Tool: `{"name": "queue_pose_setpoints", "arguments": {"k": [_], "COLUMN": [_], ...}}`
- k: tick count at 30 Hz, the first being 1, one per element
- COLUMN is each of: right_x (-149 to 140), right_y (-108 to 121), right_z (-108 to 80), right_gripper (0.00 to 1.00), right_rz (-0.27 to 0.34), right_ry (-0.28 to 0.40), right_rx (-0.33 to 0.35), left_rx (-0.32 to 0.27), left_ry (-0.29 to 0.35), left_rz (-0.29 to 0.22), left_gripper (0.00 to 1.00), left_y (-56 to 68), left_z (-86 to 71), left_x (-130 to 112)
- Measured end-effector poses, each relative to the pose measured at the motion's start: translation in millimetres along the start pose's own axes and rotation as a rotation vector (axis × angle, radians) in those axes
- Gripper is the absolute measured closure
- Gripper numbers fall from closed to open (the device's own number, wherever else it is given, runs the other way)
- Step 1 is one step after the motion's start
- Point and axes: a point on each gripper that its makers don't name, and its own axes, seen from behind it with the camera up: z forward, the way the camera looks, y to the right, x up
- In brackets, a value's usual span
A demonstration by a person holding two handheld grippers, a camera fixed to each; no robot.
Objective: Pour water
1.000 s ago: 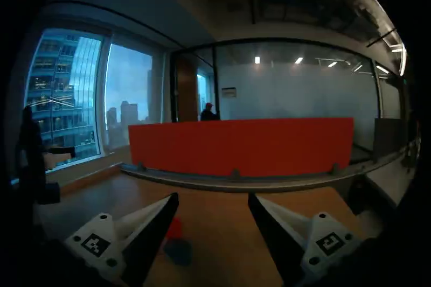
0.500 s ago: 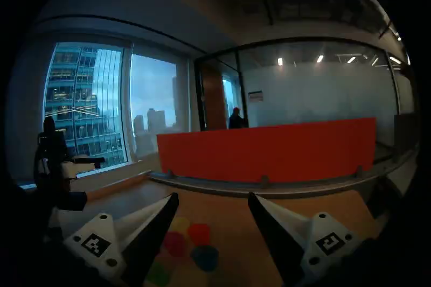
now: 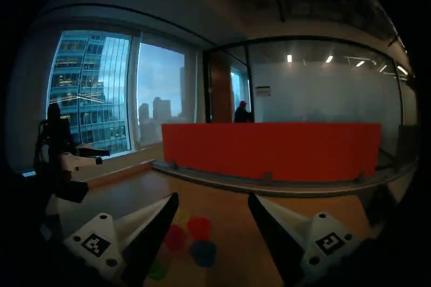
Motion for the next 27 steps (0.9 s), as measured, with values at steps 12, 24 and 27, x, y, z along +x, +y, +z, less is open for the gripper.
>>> {"name": "queue_pose_setpoints", "arguments": {"k": [12, 24, 27], "right_x": [-18.3, -37.4, -46.1], "right_y": [-19.1, -26.8, -27.0], "right_z": [0.9, -2.3, -3.0], "right_gripper": [0.0, 0.0, 0.0], "right_rz": [-0.034, -0.076, -0.09], "right_ry": [-0.103, -0.182, -0.203], "right_rx": [0.081, 0.116, 0.12], "left_rx": [-0.087, -0.153, -0.161], "left_ry": [-0.062, -0.123, -0.14], "left_rz": [0.038, 0.06, 0.067], "left_gripper": [0.09, 0.09, 0.09], "left_y": [22.2, 42.3, 45.0], "left_z": [1.5, 2.4, 3.9], "left_x": [-20.2, -49.1, -58.6]}}
